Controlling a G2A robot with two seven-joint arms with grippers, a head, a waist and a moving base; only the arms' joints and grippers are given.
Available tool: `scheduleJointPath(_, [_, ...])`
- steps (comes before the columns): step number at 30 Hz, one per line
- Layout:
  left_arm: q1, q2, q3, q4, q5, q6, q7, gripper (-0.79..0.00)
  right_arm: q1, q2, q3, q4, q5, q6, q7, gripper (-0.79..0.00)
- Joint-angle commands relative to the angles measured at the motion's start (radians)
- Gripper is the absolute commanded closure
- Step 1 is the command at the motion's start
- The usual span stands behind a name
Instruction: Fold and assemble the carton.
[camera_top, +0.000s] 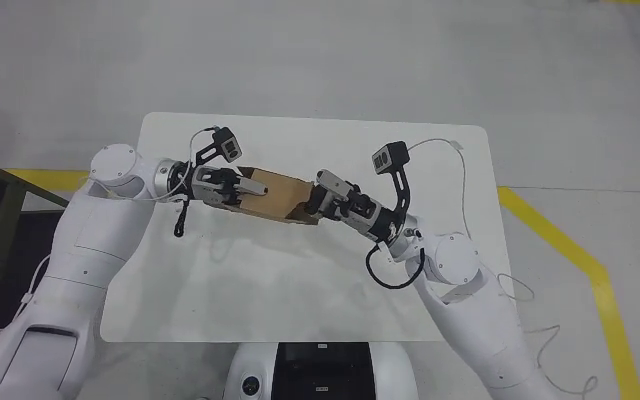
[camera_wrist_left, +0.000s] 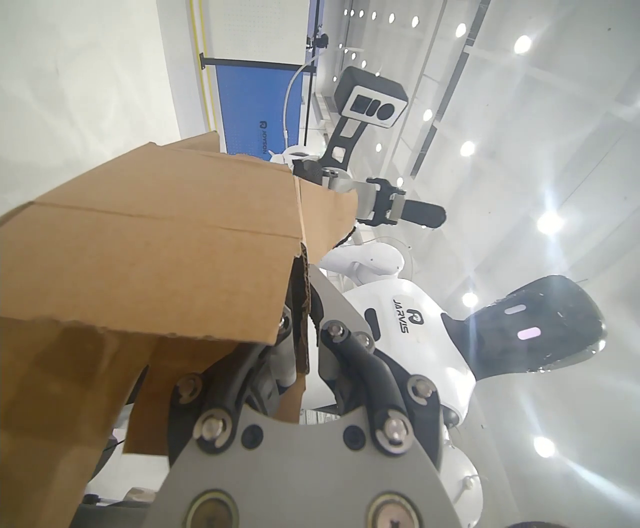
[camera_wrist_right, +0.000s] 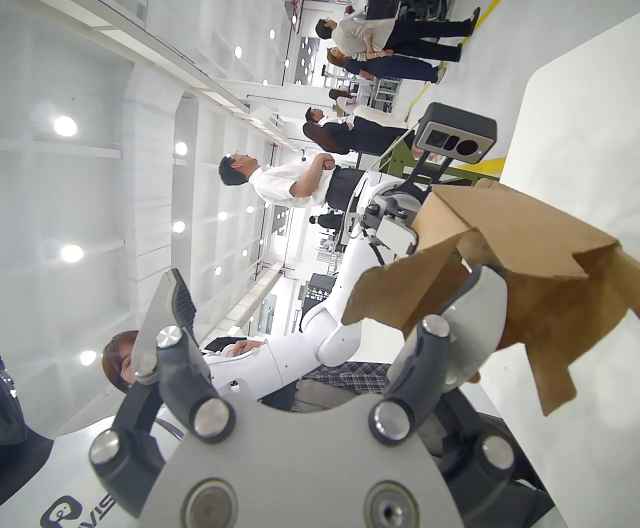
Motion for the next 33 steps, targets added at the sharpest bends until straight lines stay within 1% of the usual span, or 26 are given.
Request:
scheduleJointPath(1, [0.001, 0.003, 0.005, -0.003, -0.025, 0.012, 0.0, 0.0, -0.004, 0.0, -0.003, 0.005, 0.002, -0.001, -0.001, -0.785])
scheduleJointPath(8, [0.009, 0.019, 0.033, -0.029, -0.046, 0.027, 0.0, 0.0, 0.002, -0.004, -0.021, 0.022, 0.007, -0.011, -0.006, -0.785])
scheduleJointPath(13, [0.01, 0.033, 0.062, -0.048, -0.043, 0.032, 0.0, 0.0, 0.0, -0.004, -0.01, 0.024, 0.002, -0.028, -0.026, -0.785])
scheduleJointPath(24, [0.009, 0.077, 0.128, -0.102, -0.07, 0.04, 0.0, 0.0, -0.008, 0.0, 0.012, 0.022, -0.015, -0.038, -0.018, -0.785])
scheduleJointPath(33, [-0.009, 0.11, 0.184, -0.132, -0.14, 0.035, 0.0, 0.0, 0.001, -0.004, -0.007, 0.04, 0.029, -0.054, 0.011, -0.785])
